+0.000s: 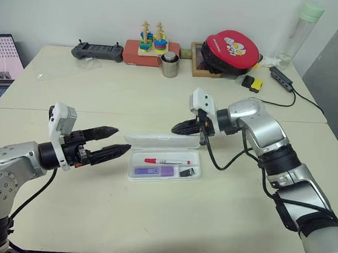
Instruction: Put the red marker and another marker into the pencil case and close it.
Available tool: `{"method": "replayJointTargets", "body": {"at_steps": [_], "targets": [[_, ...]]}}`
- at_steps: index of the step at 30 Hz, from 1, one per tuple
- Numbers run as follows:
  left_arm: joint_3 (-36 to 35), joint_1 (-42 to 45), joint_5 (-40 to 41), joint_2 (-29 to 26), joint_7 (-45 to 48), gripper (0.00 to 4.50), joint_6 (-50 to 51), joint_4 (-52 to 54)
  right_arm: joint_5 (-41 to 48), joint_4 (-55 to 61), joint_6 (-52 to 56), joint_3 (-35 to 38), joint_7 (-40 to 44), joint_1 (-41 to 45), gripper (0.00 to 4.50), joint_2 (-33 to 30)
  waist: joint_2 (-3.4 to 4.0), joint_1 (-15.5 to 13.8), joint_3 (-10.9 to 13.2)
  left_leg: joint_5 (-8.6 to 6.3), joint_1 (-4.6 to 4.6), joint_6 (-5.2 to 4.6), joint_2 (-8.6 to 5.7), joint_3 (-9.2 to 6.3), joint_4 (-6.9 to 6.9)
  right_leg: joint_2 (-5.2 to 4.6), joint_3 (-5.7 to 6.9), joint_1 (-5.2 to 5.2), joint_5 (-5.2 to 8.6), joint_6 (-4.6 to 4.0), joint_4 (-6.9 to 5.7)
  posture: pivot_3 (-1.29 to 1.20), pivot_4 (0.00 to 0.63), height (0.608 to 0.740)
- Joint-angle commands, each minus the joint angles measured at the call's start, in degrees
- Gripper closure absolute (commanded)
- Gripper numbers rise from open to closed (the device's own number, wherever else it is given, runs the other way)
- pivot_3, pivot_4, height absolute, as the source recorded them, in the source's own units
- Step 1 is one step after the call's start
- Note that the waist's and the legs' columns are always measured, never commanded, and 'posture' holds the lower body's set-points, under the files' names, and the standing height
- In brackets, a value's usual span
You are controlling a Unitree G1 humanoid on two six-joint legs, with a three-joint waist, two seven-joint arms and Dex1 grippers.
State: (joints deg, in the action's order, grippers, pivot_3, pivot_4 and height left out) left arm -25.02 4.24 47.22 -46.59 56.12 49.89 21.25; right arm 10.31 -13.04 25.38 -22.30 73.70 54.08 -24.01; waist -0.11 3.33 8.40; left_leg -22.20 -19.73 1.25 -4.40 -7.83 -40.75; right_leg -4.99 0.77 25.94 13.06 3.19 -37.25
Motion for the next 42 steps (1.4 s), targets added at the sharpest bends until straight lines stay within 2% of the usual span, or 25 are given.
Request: {"method": "replayJointTargets", "body": {"at_steps": [1,9,16,27,32,36,37,39,42], "targets": [[0.8,-2.2,-0.2,-2.3,2.0,0.0,-1.4,2.3,-1.6,6.9,1.7,-4.0,1.6,-3.2,4.46,-1.4,0.0,0.0,0.0,0.0,0.0,0.0,0.0,-0.01,0.01,0.0,0.01,0.0,0.0,0.0,0.0,0.0,0.15,0.74],[4.8,-4.3,-3.4,-4.9,3.7,0.0,-4.5,1.6,-5.9,6.6,4.4,-8.3,-1.1,-7.4,4.46,-1.3,0.01,-0.2,0.0,0.0,0.0,0.0,-0.01,0.02,0.0,0.0,-0.01,-0.01,0.0,0.0,-0.01,0.0,0.15,0.74],[7.2,-1.2,-5.1,-3.6,2.7,0.0,-6.7,-1.2,-4.0,8.8,7.6,-5.4,-1.2,-9.3,4.46,-3.9,0.0,-0.4,0.0,0.0,0.01,0.0,-0.02,0.02,0.0,0.0,-0.01,-0.02,0.0,0.0,0.01,0.0,0.15,0.74],[8.0,-1.4,-4.3,-3.6,2.0,0.0,-6.8,-0.1,-10.1,9.2,5.9,-11.2,-2.7,-12.0,4.46,-5.1,-0.03,-0.6,-0.1,0.0,0.14,0.0,0.01,0.03,0.03,0.02,0.0,-0.14,0.0,0.0,0.01,0.0,0.15,0.74],[7.8,1.4,-6.2,-1.6,-3.2,0.0,-7.3,-3.3,-2.1,11.4,9.6,-2.5,-2.8,-12.5,4.46,-3.3,-0.02,-0.8,-0.1,0.0,0.57,0.0,0.03,0.03,0.15,0.03,-0.03,-0.53,0.0,-0.01,0.08,0.0,0.15,0.74],[8.1,8.7,-12.9,2.5,-13.5,0.0,-10.5,-12.4,2.4,11.5,11.0,8.4,-8.9,-12.9,4.46,-2.6,0.03,-1.7,0.0,0.0,0.66,0.0,0.0,0.04,0.17,0.04,-0.05,-0.6,0.0,0.0,0.1,0.0,0.15,0.74],[8.4,10.7,-15.3,3.5,-16.3,0.0,-11.9,-15.3,3.6,10.9,12.3,11.6,-11.3,-12.8,4.09,-2.4,0.03,-1.8,0.0,0.0,0.66,0.0,-0.01,0.04,0.16,0.04,-0.05,-0.61,0.0,0.0,0.11,0.0,0.15,0.74],[9.0,14.3,-19.2,5.0,-20.9,0.0,-14.6,-20.5,4.6,10.0,13.5,17.0,-15.8,-13.2,3.64,-2.9,0.0,-1.9,-0.1,0.0,0.66,0.0,-0.05,0.02,0.16,0.03,0.01,-0.61,0.0,0.01,0.12,0.0,0.15,0.74],[9.8,16.3,-22.8,5.5,-22.8,0.0,-17.2,-24.2,4.1,9.5,14.6,22.6,-21.4,-14.9,2.85,-5.4,-0.01,-1.9,-0.1,-0.01,0.66,0.0,-0.06,0.02,0.19,0.02,0.03,-0.59,0.0,0.01,0.12,0.0,0.15,0.74]]}}
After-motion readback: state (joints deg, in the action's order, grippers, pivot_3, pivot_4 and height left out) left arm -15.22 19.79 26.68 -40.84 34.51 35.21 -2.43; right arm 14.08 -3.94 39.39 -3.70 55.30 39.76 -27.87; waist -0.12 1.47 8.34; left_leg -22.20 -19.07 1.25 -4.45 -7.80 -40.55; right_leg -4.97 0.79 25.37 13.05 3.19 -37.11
